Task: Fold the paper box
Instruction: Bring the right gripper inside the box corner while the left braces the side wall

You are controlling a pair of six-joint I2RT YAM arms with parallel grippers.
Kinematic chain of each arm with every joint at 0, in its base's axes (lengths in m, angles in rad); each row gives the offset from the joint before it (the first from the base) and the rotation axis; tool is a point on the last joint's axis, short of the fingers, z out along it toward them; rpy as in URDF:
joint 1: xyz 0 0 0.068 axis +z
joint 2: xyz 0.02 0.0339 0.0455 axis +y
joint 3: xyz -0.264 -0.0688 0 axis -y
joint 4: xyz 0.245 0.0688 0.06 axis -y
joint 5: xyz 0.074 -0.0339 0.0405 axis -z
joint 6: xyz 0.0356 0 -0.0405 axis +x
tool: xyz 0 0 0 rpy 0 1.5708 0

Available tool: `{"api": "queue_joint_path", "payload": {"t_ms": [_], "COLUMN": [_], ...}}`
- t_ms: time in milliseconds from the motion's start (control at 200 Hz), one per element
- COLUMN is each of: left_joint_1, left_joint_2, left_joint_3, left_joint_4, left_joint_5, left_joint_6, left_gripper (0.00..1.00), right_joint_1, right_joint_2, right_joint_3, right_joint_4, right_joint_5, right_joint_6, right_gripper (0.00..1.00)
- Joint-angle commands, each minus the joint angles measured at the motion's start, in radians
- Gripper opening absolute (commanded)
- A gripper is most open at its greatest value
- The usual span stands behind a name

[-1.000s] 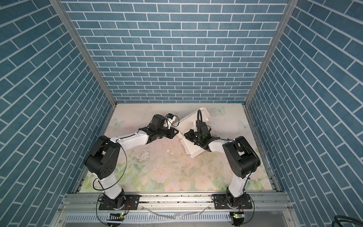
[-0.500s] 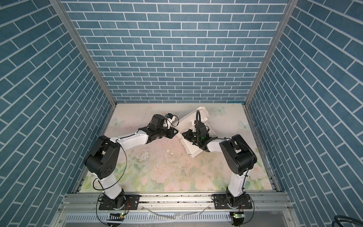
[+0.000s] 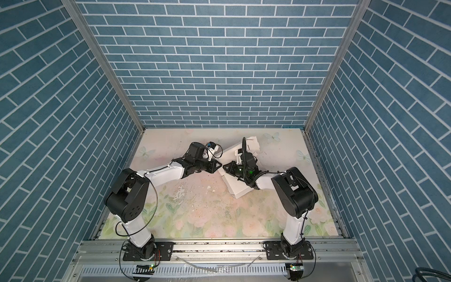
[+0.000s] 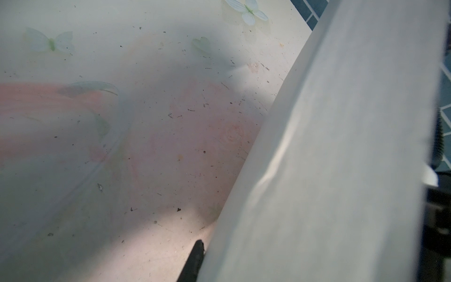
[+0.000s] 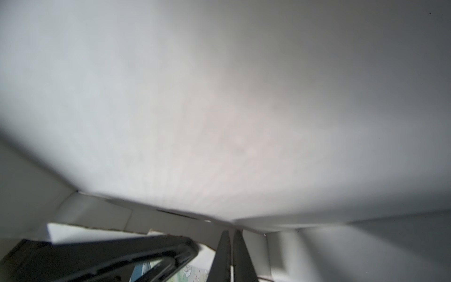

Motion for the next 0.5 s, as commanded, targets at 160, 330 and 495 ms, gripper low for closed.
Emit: {"api": "queue_joint_path", "payload": {"t_ms": [160,330,495], "left_joint_1": [-0.003,-0.002,-0.002], "left_joint_2": [-0.014,-0.022,-0.026], "left_joint_3": [0.015,0.008,0.014], "left_joint_4": [-0.013,-0.021,-0.030], "left_joint_5": [-0.008,-0.018,-0.018], "left_joint_6": [0.025,0.039,0.045], "left_gripper": [0.25,0.25,0.24], "right_joint_1": [0.011,0.011,0.011], "right_joint_2": [-0.039,-0.122,-0.167], "right_joint_3": [-0.003,-0.026,-0.053], "right_joint_4": [-0.026,-0.139,-0.176], "right_joint_5": [0.032,0.092,0.074], "right_joint_6": [-0.033,-0.041,-0.099], "right_gripper": [0.07,0.14,0.27]}}
